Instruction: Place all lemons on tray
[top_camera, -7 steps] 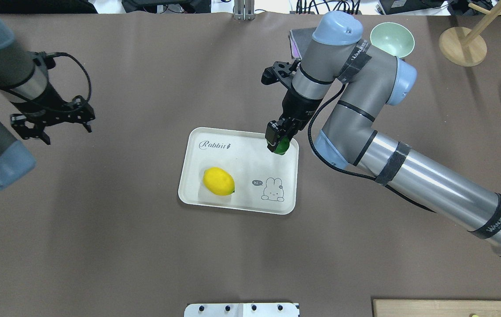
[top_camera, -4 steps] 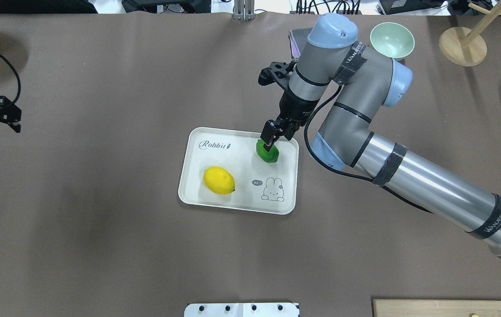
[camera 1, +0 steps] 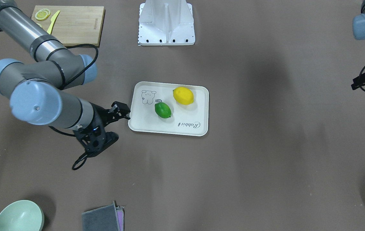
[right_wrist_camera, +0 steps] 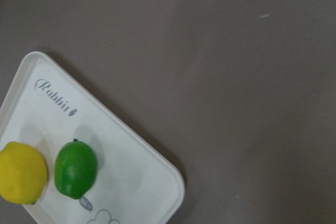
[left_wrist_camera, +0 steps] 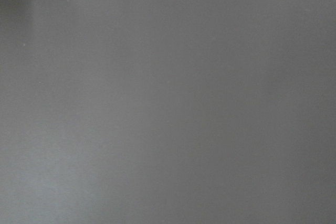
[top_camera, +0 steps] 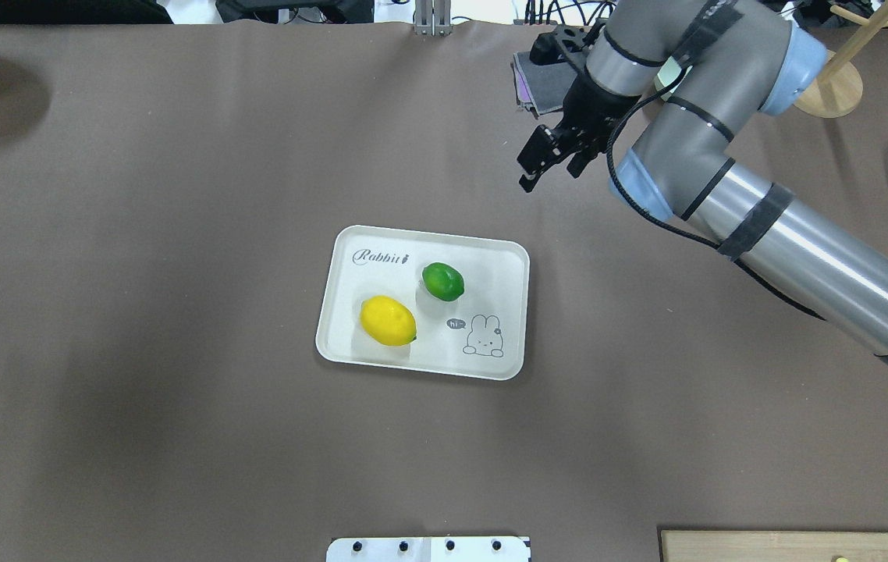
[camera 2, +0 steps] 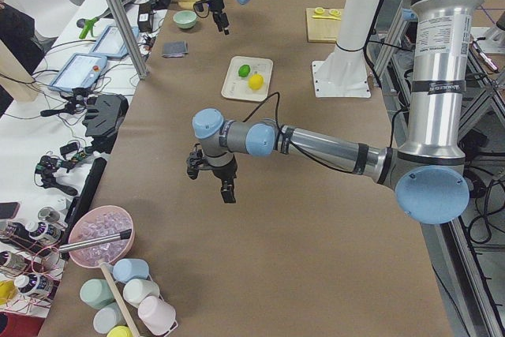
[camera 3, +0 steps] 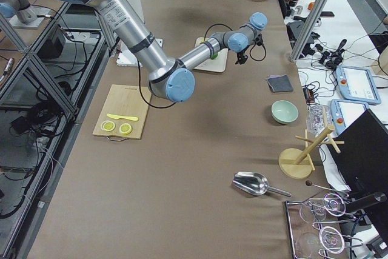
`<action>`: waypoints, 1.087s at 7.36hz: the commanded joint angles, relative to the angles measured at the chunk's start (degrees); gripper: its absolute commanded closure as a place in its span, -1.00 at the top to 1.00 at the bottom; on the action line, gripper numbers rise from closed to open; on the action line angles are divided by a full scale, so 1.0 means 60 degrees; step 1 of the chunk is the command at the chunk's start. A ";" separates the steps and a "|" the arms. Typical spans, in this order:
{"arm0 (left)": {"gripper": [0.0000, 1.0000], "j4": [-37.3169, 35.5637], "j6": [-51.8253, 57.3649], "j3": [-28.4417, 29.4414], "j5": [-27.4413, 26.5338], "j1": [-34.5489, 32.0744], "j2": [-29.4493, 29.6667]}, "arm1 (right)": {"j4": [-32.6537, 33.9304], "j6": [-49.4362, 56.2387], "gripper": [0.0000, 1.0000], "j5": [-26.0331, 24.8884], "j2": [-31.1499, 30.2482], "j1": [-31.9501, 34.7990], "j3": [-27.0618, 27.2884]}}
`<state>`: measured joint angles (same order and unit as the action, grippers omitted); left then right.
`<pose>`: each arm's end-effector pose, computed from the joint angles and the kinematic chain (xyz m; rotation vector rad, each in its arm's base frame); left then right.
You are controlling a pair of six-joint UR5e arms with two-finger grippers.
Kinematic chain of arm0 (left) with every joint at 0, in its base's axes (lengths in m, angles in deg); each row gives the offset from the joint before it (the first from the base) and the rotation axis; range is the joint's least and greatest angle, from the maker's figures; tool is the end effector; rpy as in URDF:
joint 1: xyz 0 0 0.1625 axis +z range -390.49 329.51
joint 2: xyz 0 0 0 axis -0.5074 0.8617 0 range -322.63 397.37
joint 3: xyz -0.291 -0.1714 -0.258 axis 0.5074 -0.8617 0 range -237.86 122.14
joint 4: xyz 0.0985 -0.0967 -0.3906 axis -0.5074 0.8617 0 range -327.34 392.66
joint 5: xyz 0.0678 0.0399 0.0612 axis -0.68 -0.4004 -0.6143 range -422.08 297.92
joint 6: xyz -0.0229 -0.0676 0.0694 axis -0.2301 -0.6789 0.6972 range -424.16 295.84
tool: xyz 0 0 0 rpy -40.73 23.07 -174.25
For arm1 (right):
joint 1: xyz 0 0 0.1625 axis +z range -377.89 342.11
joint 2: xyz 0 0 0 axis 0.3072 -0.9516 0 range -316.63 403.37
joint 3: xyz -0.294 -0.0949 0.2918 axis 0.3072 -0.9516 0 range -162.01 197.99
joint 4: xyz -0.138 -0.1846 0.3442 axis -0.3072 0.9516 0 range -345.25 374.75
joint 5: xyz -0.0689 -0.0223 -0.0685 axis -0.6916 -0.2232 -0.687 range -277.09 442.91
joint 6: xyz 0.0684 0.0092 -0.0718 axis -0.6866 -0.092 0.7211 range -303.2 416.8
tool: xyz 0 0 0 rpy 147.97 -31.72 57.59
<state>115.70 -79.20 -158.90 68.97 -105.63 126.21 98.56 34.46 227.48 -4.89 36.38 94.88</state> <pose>0.0577 -0.4825 0.5901 -0.1378 0.7045 0.0153 -0.3909 -0.6328 0.2821 0.0430 -1.0866 -0.4995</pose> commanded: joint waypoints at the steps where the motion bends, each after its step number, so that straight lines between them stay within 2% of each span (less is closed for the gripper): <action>1: 0.97 -0.0142 0.1638 0.0256 0.0058 -0.0892 -0.0290 | 0.1260 0.0032 1.00 0.0150 -0.0742 0.1161 0.0060; 2: 0.97 -0.0216 0.1672 0.0286 0.0595 -0.0983 -0.0289 | 0.1439 0.0047 1.00 -0.0083 -0.1166 0.1469 0.0119; 4: 0.97 -0.0217 0.2617 0.1073 0.0674 -0.1450 -0.0217 | 0.1281 0.0280 0.98 -0.0770 -0.2220 0.2172 0.0251; 5: 0.97 -0.0217 0.3277 0.1498 0.0674 -0.1829 -0.0173 | 0.1092 0.0542 0.98 -0.0802 -0.2762 0.2611 0.0338; 6: 0.97 -0.0304 0.3777 0.1676 0.0688 -0.2268 -0.0158 | 0.1061 0.0734 0.98 -0.0745 -0.3565 0.2876 0.0919; 8: 0.97 -0.0669 0.4976 0.2028 0.0150 -0.3161 -0.0056 | 0.1075 0.0750 0.98 -0.0802 -0.5542 0.2893 0.2822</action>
<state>113.04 -54.27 -148.27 71.97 -120.99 125.34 105.06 38.65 222.86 -30.98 53.34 105.34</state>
